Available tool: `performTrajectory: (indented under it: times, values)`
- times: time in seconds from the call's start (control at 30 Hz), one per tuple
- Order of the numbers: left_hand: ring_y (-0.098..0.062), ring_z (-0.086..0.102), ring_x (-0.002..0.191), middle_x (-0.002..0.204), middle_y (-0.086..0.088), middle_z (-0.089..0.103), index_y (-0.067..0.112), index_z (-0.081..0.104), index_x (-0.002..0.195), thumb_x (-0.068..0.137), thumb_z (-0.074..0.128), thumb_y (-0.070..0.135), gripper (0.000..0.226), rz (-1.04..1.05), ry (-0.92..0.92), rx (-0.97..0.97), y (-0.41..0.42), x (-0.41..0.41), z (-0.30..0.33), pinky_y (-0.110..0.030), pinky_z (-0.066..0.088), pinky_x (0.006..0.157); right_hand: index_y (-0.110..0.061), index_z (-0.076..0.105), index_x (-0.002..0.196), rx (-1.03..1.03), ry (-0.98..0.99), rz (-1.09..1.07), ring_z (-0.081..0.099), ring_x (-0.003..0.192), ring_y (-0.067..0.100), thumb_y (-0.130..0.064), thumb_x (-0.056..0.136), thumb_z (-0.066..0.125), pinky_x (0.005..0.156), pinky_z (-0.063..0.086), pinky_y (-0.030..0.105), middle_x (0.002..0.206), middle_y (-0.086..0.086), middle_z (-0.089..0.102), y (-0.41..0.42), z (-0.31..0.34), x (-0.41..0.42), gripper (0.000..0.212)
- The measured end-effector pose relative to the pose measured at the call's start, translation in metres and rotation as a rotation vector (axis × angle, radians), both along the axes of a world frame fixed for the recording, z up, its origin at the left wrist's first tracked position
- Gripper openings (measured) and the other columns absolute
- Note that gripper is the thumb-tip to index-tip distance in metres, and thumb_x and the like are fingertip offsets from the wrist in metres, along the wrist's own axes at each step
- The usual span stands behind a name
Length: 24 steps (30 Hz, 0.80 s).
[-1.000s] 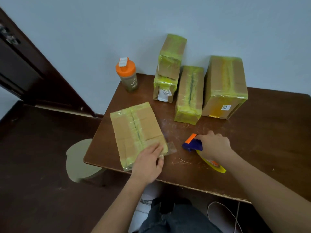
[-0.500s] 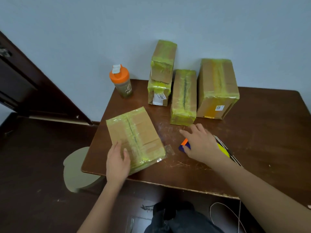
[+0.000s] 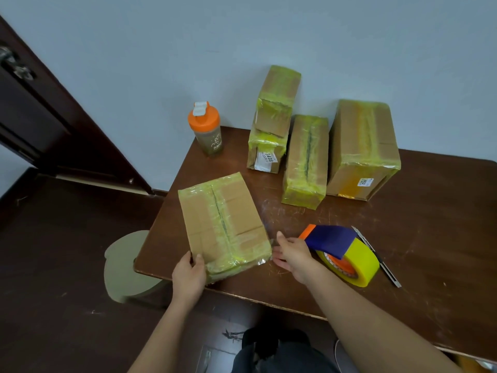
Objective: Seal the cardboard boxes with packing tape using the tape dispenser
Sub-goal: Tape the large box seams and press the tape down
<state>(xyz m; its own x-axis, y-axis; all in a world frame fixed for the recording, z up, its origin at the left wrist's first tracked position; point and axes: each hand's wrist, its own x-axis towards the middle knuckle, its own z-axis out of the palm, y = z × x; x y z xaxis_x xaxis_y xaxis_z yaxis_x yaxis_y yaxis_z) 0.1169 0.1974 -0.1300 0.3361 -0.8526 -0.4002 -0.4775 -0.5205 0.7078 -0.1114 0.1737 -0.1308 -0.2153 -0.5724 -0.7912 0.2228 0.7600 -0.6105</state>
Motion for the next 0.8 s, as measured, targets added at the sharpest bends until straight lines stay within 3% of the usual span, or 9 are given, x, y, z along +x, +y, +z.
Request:
performTrajectory:
  times: [0.17,0.33,0.5,0.8]
  values:
    - [-0.029,0.059,0.104,0.110,-0.011,0.067,0.005,0.063,0.122,0.101,0.040,0.014,0.032,-0.032,-0.014,-0.039,0.000,0.003,-0.002,-0.032,0.042,0.080,-0.003,0.066,0.092,-0.021,0.064,0.025,0.064,0.078,0.018,-0.018,0.098,0.059,0.070,0.059,0.029,0.084,0.011,0.065,0.002,-0.003,0.004,0.017]
    - [-0.023,0.056,0.114,0.122,-0.006,0.065,0.007,0.056,0.133,0.101,0.043,0.012,0.035,-0.028,0.008,-0.059,0.001,0.006,0.000,-0.026,0.040,0.092,-0.005,0.066,0.092,-0.034,0.084,0.041,0.064,0.079,0.018,-0.015,0.099,0.057,0.071,0.060,0.030,0.080,0.009,0.064,0.002,-0.007,0.008,0.015]
    - [-0.023,0.053,0.122,0.129,-0.006,0.062,0.008,0.054,0.136,0.101,0.046,0.013,0.037,-0.017,0.032,-0.039,0.000,0.011,-0.004,-0.031,0.039,0.103,-0.005,0.066,0.092,0.013,0.016,0.062,0.066,0.085,0.021,-0.010,0.098,0.056,0.068,0.061,0.032,0.091,0.012,0.069,-0.002,-0.003,0.004,0.013]
    - [-0.019,0.053,0.121,0.129,-0.003,0.061,0.009,0.052,0.138,0.101,0.047,0.015,0.038,-0.012,0.082,-0.019,-0.002,0.014,-0.003,-0.026,0.038,0.100,-0.003,0.066,0.094,0.095,-0.081,0.074,0.069,0.096,0.027,-0.008,0.093,0.065,0.068,0.061,0.034,0.102,0.016,0.072,-0.002,-0.006,0.007,0.006]
